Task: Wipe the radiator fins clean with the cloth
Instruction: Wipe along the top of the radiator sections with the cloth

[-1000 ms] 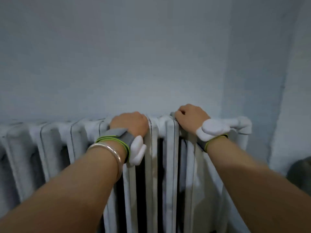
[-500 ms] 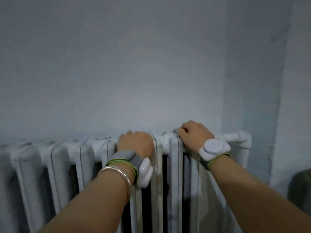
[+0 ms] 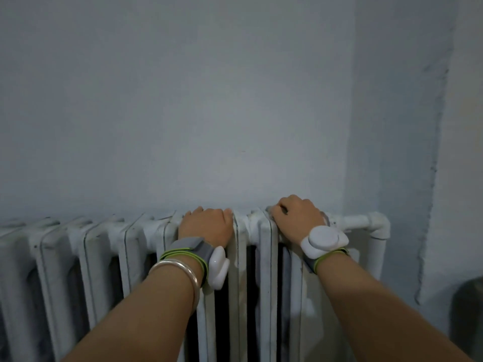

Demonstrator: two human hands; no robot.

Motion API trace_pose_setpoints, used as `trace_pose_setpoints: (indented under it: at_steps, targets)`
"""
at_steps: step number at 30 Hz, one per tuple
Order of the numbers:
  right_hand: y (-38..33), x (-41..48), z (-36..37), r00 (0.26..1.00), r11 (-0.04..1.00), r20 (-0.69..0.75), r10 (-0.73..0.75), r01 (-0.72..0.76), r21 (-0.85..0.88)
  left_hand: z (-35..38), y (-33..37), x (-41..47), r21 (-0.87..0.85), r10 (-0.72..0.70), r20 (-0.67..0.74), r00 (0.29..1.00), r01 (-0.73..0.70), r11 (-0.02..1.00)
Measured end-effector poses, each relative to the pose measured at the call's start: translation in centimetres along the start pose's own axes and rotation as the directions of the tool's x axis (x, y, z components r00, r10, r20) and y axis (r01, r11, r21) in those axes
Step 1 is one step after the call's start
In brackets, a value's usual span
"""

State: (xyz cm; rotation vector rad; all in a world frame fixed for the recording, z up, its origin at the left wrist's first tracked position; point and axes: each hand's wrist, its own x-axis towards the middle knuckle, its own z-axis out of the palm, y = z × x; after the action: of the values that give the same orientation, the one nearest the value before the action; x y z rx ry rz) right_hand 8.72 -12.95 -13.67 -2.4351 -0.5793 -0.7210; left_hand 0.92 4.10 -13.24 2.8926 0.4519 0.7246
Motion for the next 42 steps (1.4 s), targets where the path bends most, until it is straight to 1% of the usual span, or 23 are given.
trace_pose_setpoints:
  at_steps: [4,7,10,18,21,28,32,35,37,40,41,42]
  targets:
    - [0.2,0.1,0.1,1.0,1.0,-0.005,0.012,-0.011,0.022,-0.2,0.1,0.0,0.002,0.004,-0.009,1.0,-0.004,1.0]
    - [0.5,0.6,0.1,0.999,0.999,0.035,0.011,-0.013,0.036,-0.3,0.2,-0.1,-0.005,-0.005,-0.02,1.0,0.005,1.0]
    - [0.8,1.0,0.2,0.997,1.0,0.073,-0.01,0.009,0.006,0.0,-0.1,0.0,0.001,-0.012,-0.038,0.999,0.012,1.0]
    - [1.2,1.6,0.3,0.998,0.998,0.061,0.03,-0.033,0.05,0.4,-0.4,0.5,-0.02,-0.017,-0.03,0.999,0.016,1.0]
    - [0.9,1.7,-0.2,0.996,0.999,0.08,0.04,-0.043,0.03,0.6,-0.4,0.6,-0.018,0.003,-0.026,1.0,-0.003,1.0]
    - [0.7,0.6,-0.8,0.998,0.991,0.028,-0.047,0.051,-0.124,0.3,-0.4,0.3,0.003,0.026,-0.023,0.999,-0.026,1.0]
    - [1.1,-0.9,-1.5,0.99,0.978,0.015,-0.138,0.138,-0.154,0.0,-0.2,0.0,0.015,0.032,0.003,0.999,-0.032,0.999]
    - [1.6,-1.8,-2.3,0.978,0.967,0.041,-0.206,0.21,-0.142,0.1,-0.4,0.1,0.028,0.05,0.007,0.999,-0.05,0.998]
    - [1.8,-1.7,-3.1,0.98,0.977,0.0,-0.199,0.199,-0.076,0.4,-0.5,0.2,0.032,0.045,0.011,0.999,-0.046,0.998]
    - [1.4,-0.3,-4.1,0.983,0.993,-0.161,-0.088,0.1,0.069,0.7,-0.5,0.3,0.032,0.039,0.004,0.999,-0.04,0.999]
    - [1.2,0.5,-4.1,0.982,0.994,-0.176,-0.071,0.085,0.074,0.7,-0.5,0.4,0.024,0.037,0.003,0.999,-0.037,0.999]
    - [1.1,1.3,-3.8,0.984,0.995,-0.16,-0.073,0.082,0.051,0.7,-0.5,0.5,0.022,0.036,-0.006,0.999,-0.036,0.999]
